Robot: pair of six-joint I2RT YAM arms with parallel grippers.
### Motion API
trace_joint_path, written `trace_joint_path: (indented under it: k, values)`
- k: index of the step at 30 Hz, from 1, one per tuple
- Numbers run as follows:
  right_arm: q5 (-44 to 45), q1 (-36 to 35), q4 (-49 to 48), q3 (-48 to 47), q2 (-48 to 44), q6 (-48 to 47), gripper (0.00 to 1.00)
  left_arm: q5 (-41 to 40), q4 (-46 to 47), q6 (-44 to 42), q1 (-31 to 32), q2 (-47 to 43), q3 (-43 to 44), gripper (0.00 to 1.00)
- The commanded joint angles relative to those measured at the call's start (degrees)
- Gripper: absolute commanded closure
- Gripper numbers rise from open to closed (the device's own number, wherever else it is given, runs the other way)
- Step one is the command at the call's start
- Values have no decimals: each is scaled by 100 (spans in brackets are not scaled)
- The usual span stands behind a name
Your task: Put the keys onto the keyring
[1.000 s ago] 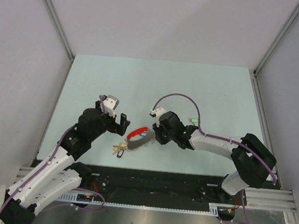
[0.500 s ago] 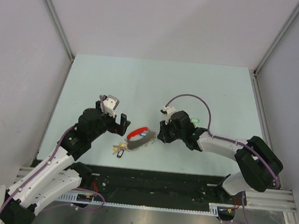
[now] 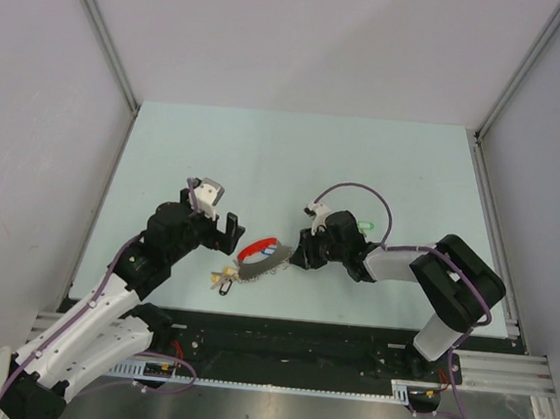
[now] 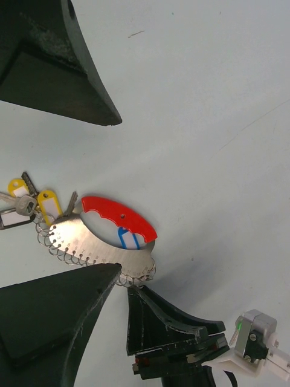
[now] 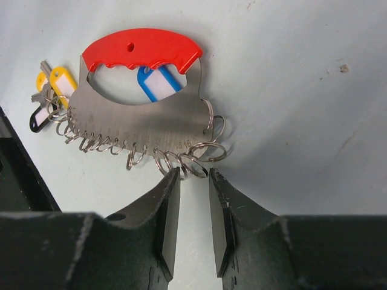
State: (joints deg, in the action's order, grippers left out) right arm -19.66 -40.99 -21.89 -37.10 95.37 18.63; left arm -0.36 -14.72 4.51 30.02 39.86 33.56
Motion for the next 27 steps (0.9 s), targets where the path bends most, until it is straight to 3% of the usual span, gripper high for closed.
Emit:
trace_joint_path:
  k: [1, 6, 11, 16, 20, 27]
  values:
    - [-275, 30, -614, 45, 201, 35, 69, 185, -22, -3, -23, 22, 54, 0]
    - [-345, 74, -676, 115, 280, 18, 78, 203, -31, -12, -31, 40, 54, 0]
    - [-381, 83, -457, 98, -43, -167, 99, 221, -22, 6, -31, 40, 72, 0]
    - [-162, -31, 593, -200, -685, -807, 100, 387, 13, 23, -31, 48, 107, 0]
    - [584, -321, 1537, -736, -1187, -1843, 100, 686, 153, 50, -31, 84, 177, 0]
    - [507, -392, 952, -878, -2363, -2434, 100, 1292, 496, -3, -31, 242, 432, 0]
